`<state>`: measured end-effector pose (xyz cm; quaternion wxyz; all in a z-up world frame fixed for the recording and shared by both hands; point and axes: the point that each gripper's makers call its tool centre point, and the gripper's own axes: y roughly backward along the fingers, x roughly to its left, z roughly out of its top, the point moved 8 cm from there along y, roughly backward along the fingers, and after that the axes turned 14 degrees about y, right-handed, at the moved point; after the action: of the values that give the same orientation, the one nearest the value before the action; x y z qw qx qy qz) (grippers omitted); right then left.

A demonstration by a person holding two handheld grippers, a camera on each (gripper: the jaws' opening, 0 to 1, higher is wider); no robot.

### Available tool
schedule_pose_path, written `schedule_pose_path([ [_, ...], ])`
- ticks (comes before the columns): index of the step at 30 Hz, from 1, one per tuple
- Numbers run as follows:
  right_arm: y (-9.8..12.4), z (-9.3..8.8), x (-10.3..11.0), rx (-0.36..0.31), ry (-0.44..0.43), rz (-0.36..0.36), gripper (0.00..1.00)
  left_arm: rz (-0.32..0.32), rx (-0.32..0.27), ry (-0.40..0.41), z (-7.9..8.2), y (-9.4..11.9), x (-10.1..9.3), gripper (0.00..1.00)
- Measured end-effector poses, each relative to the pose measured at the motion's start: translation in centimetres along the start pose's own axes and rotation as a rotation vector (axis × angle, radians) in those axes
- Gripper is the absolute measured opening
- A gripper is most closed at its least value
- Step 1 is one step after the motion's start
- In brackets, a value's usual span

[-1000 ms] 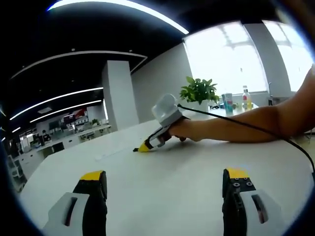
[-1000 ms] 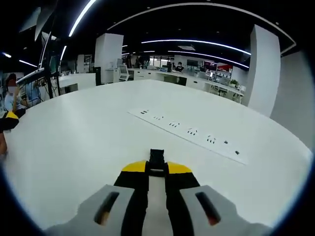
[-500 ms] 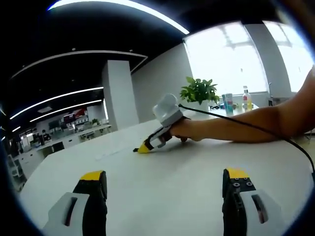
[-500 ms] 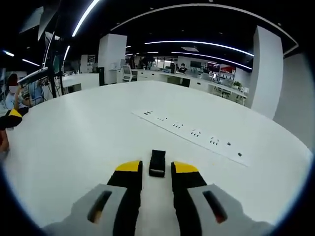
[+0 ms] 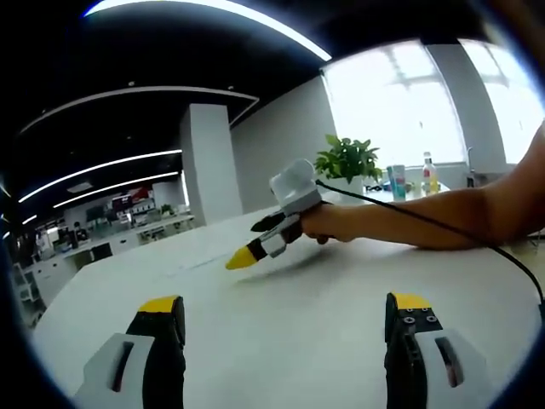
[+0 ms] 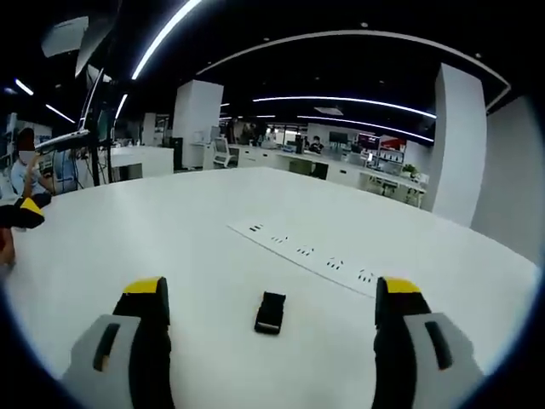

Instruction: Snap the two parts of the plastic buckle together until the buckle closes and remains connected.

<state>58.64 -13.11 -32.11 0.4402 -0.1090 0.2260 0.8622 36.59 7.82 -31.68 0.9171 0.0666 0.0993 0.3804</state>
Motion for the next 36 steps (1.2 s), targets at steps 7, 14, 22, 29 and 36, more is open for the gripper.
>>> schedule_pose_path([
  [7,0.4,0.0,-0.1,0.005,0.003,-0.029,1.00,0.003,-0.004,0.016,0.0,-0.1,0.2,1.00],
  [14,0.6,-0.4,0.0,0.034,-0.021,-0.033,1.00,0.044,-0.039,0.060,0.4,0.4,1.1,1.00],
  [22,1.6,-0.1,-0.4,-0.018,-0.015,-0.088,0.99,0.059,-0.012,0.060,-0.1,0.1,1.3,1.00],
  [29,2.9,0.0,-0.6,-0.042,-0.025,-0.133,0.94,0.064,-0.046,0.057,0.4,0.6,1.5,1.00],
  [36,4.2,-0.6,-0.7,-0.001,-0.014,-0.171,0.95,0.066,-0.032,0.060,-0.1,0.5,1.8,1.00],
])
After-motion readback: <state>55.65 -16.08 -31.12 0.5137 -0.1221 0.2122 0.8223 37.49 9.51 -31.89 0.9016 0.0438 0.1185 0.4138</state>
